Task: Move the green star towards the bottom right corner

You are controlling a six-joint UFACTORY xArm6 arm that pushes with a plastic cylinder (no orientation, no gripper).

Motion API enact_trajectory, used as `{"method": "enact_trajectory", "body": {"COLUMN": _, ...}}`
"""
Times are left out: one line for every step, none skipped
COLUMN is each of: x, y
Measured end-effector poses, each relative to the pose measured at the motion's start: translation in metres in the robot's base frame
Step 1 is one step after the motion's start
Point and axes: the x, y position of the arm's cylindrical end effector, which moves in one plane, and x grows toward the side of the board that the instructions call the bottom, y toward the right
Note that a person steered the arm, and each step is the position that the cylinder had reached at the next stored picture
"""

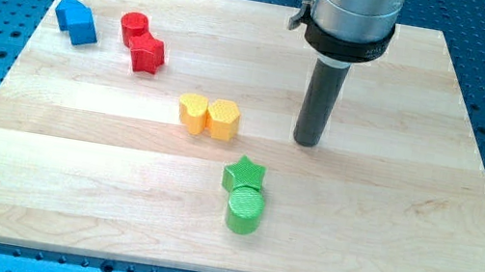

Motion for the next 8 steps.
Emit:
{"method": "enact_trajectory", "body": {"x": 0.001, "y": 0.0}}
{"method": "enact_trajectory", "body": {"x": 0.001, "y": 0.0}}
{"method": "enact_trajectory", "body": {"x": 0.007, "y": 0.0}}
{"method": "enact_trajectory", "body": {"x": 0.008, "y": 0.0}}
{"method": "enact_trajectory", "body": {"x": 0.008, "y": 0.0}}
{"method": "enact_trajectory", "body": {"x": 0.024, "y": 0.008}}
{"method": "enact_trajectory", "body": {"x": 0.053, "y": 0.026}}
{"method": "enact_trajectory", "body": {"x": 0.089, "y": 0.028}}
